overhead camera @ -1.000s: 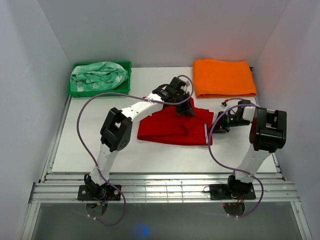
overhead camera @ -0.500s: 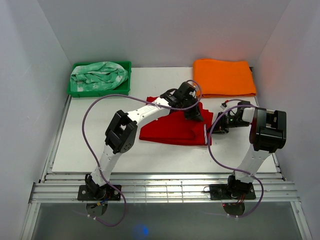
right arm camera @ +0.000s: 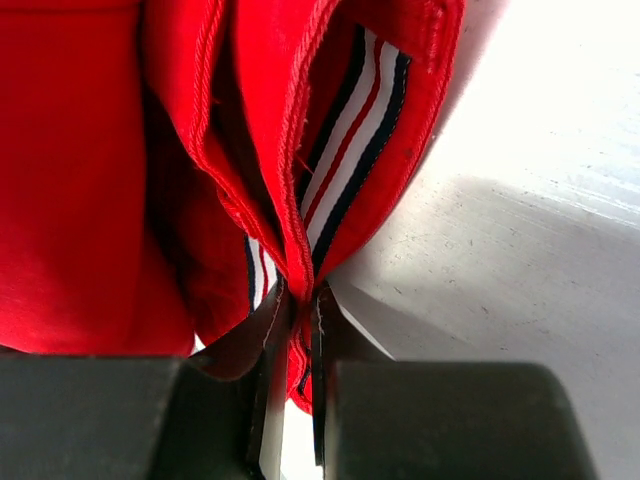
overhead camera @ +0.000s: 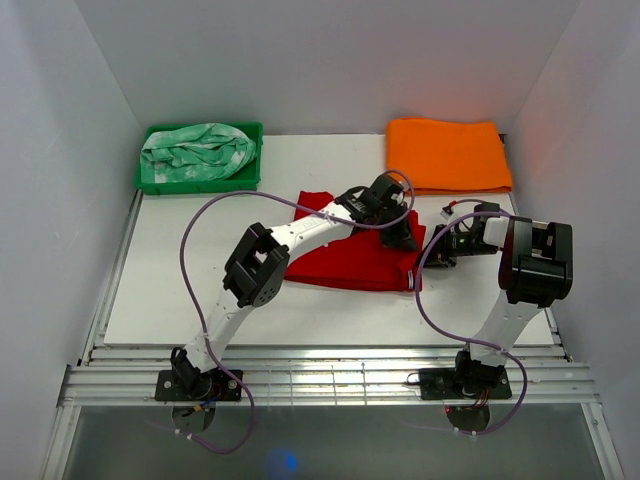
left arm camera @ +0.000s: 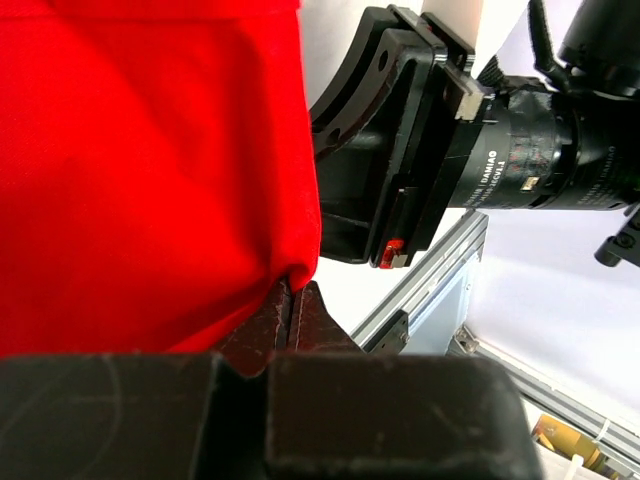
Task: Fold and stack the trousers
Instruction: Fold the trousers
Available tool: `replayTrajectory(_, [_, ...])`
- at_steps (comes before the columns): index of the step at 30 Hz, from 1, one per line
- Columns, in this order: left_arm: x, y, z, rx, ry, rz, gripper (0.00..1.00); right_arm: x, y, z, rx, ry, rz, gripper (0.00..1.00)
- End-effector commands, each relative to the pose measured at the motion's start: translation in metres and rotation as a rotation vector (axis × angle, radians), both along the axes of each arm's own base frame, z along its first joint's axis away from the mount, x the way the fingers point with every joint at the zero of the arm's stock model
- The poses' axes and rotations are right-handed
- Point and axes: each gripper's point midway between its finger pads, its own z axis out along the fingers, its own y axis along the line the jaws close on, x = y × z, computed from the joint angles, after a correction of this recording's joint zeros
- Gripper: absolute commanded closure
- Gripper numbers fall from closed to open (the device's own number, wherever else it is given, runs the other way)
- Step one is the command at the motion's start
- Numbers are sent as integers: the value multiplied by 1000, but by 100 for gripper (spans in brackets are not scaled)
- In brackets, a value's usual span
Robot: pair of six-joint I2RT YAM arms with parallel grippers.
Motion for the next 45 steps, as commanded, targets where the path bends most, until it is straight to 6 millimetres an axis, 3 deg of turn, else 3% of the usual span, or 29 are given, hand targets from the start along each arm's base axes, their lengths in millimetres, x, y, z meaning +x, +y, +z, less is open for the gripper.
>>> replayTrajectory(1, [-16, -29, 40, -130, -19, -51, 100, 0, 12, 9, 28, -31, 29, 92])
replayTrajectory(6, [-17, -31, 21, -111, 9, -45, 100, -2, 12, 9, 28, -28, 34, 92])
replayTrajectory(9, [-10, -28, 22, -119, -9, -44, 76, -2, 11, 9, 21, -31, 38, 92])
replayTrajectory(12, [4, -18, 32, -127, -53, -44, 61, -1, 10, 8, 9, -33, 42, 92])
replayTrajectory(13, [7, -13, 46, -139, -79, -46, 58, 0, 9, 7, 4, -34, 42, 92])
replayTrajectory(15, [16, 2, 53, -130, -130, -56, 46, 5, 7, 8, -15, -45, 39, 92])
replayTrajectory(16, [16, 9, 71, -142, -159, -62, 44, 6, 6, 8, -19, -41, 39, 88])
replayTrajectory(19, [24, 42, 75, -113, -195, -57, 40, 15, -7, 13, -87, -62, 40, 73])
replayTrajectory(20, [34, 63, 98, -132, -228, -28, 40, 12, -13, 15, -112, -60, 49, 66])
replayTrajectory(21, [33, 80, 87, -105, -226, -30, 39, 14, -23, 15, -161, -71, 41, 61])
replayTrajectory(22, [35, 93, 92, -116, -237, -34, 38, 22, -38, 25, -202, -112, 20, 51])
replayTrajectory(23, [44, 118, 117, -148, -292, -17, 38, 20, -47, 29, -230, -107, 19, 47])
replayTrajectory(24, [43, 135, 109, -138, -295, -30, 37, 22, -60, 31, -291, -135, 34, 41])
replayTrajectory(26, [51, 170, 127, -205, -389, -91, 37, 40, -86, 57, -352, -216, 27, 31])
replayTrajectory(27, [46, 185, 145, -253, -440, -122, 36, 38, -90, 67, -352, -233, 58, 27])
replayTrajectory(28, [43, 207, 140, -303, -445, -168, 33, 51, -98, 91, -367, -301, 50, 22])
replayTrajectory(29, [37, 217, 142, -342, -450, -198, 32, 53, -97, 103, -362, -330, 60, 20])
replayTrajectory(30, [32, 226, 146, -376, -468, -224, 32, 52, -87, 118, -301, -353, 72, 18])
replayTrajectory(33, [27, 250, 127, -407, -439, -241, 32, 50, -45, 161, -101, -413, 105, 17])
replayTrajectory(35, [25, 258, 113, -436, -405, -214, 31, 37, -5, 170, 1, -400, 185, 21])
replayTrajectory(37, [22, 260, 113, -492, -426, -252, 31, 14, 39, 168, 128, -374, 283, 21])
replayTrajectory(40, [18, 258, 97, -533, -370, -262, 30, -18, 83, 138, 209, -320, 392, 21])
replayTrajectory(42, [18, 258, 83, -542, -325, -245, 30, -32, 92, 118, 231, -256, 399, 21])
replayTrajectory(43, [20, 258, 74, -532, -303, -224, 30, -45, 92, 94, 240, -177, 395, 22])
replayTrajectory(45, [22, 261, 44, -512, -228, -184, 31, -54, 89, 70, 225, -131, 400, 24])
